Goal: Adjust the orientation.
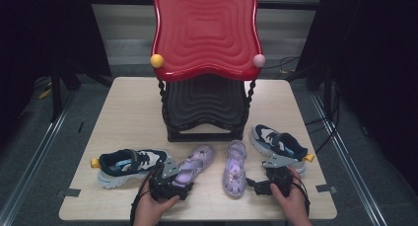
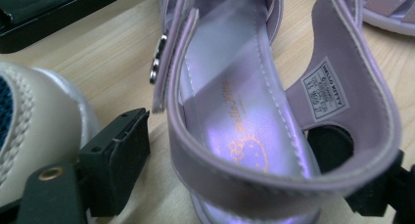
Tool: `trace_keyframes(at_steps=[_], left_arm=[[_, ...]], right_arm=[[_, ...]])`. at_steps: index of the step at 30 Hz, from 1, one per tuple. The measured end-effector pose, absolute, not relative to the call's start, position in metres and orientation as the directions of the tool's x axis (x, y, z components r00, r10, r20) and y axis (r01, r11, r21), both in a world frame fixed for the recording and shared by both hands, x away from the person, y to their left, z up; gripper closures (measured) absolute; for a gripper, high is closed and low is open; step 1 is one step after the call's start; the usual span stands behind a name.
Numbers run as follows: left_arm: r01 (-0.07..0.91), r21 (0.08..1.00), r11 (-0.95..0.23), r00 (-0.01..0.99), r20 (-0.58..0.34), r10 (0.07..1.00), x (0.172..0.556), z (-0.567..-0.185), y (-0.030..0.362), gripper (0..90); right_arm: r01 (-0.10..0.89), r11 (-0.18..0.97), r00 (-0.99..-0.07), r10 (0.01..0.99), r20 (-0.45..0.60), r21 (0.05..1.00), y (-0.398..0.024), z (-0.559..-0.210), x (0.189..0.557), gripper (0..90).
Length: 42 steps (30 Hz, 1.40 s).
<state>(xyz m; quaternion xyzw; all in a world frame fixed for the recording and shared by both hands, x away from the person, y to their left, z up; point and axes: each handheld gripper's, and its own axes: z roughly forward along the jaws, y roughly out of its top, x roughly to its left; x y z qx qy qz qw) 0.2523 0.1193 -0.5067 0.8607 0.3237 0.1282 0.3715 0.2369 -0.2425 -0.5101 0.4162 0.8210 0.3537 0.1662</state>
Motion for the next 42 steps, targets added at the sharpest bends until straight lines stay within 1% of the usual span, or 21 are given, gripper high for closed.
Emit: trace_keyframes(at_steps=[7,14,18,20,21,23,26,27,29,36,38,42], left_arm=[[0.466,0.720,-0.515,0.751,-0.015,0.660,0.251,-0.507,0.119,14.6],[0.463,0.726,-0.509,0.752,-0.018,0.659,0.251,-0.507,0.120,16.6],[0.447,0.735,-0.509,0.765,-0.020,0.643,0.250,-0.506,0.127,24.4],[0.439,0.741,-0.508,0.772,-0.022,0.636,0.249,-0.506,0.132,31.3],[0.439,0.742,-0.507,0.774,-0.026,0.633,0.249,-0.506,0.133,33.0],[0.440,0.742,-0.505,0.772,-0.026,0.635,0.249,-0.506,0.133,33.4],[0.442,0.742,-0.505,0.772,-0.027,0.635,0.248,-0.506,0.132,32.4],[0.451,0.732,-0.510,0.768,-0.027,0.640,0.248,-0.505,0.132,30.5],[0.470,0.725,-0.503,0.761,-0.044,0.647,0.247,-0.504,0.131,22.6],[0.485,0.737,-0.471,0.740,-0.058,0.670,0.247,-0.500,0.132,18.0],[0.478,0.736,-0.480,0.745,-0.050,0.666,0.247,-0.500,0.130,16.4],[0.469,0.733,-0.493,0.751,-0.037,0.659,0.250,-0.502,0.122,16.4]], right_arm=[[0.566,0.403,-0.598,0.801,0.022,0.719,-0.242,-0.510,0.237,11.6],[0.565,0.404,-0.599,0.801,0.021,0.719,-0.242,-0.510,0.237,11.6],[0.567,0.403,-0.598,0.801,0.023,0.719,-0.242,-0.510,0.237,11.6],[0.566,0.403,-0.598,0.801,0.022,0.719,-0.243,-0.510,0.237,11.6],[0.565,0.404,-0.599,0.801,0.021,0.719,-0.243,-0.510,0.237,11.6],[0.565,0.404,-0.599,0.801,0.021,0.719,-0.243,-0.510,0.237,11.6],[0.566,0.403,-0.598,0.801,0.022,0.719,-0.243,-0.510,0.237,11.6],[0.566,0.403,-0.598,0.801,0.022,0.719,-0.243,-0.510,0.237,11.6],[0.566,0.404,-0.599,0.801,0.021,0.719,-0.242,-0.510,0.237,11.6],[0.565,0.404,-0.599,0.801,0.021,0.719,-0.243,-0.510,0.237,11.6],[0.566,0.404,-0.599,0.801,0.021,0.719,-0.242,-0.510,0.237,11.6],[0.567,0.403,-0.598,0.801,0.023,0.719,-0.242,-0.510,0.237,11.6]])
